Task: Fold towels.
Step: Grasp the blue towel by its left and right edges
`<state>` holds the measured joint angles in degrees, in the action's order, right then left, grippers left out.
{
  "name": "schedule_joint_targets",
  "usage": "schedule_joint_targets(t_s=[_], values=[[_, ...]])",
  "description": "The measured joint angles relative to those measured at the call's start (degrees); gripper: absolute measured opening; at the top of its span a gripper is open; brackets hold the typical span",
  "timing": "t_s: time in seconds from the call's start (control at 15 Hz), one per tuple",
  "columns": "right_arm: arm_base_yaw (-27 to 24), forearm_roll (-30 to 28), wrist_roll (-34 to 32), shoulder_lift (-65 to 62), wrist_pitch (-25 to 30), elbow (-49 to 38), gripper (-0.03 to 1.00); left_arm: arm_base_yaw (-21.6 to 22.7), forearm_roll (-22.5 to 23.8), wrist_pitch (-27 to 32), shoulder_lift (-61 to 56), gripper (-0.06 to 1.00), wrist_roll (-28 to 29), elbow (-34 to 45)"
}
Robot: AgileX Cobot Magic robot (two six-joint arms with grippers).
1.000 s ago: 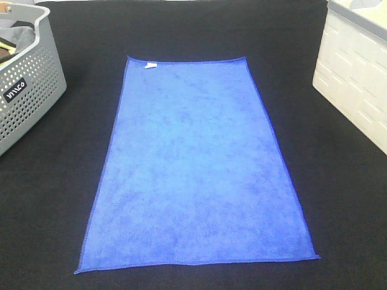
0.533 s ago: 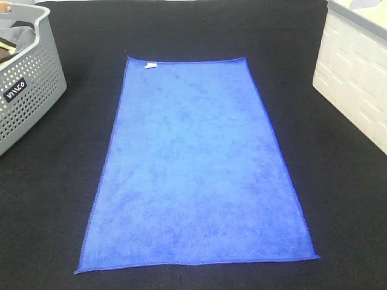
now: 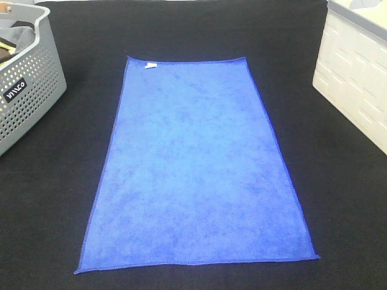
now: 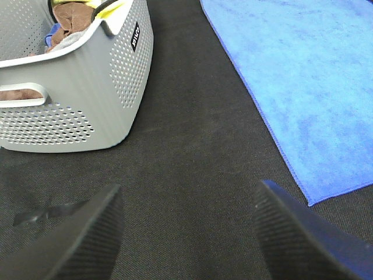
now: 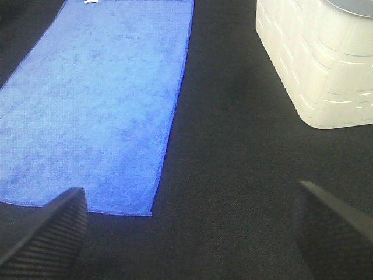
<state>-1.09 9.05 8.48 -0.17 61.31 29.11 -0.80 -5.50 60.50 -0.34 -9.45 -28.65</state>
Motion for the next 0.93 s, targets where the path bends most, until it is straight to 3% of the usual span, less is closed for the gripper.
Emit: schedule_joint_targets(t_s=[0.93], values=[[0.0,0.0,0.0,0.0,0.0,0.0,0.88,0.0,0.0,0.0,0.0,0.62,0.0,0.0]])
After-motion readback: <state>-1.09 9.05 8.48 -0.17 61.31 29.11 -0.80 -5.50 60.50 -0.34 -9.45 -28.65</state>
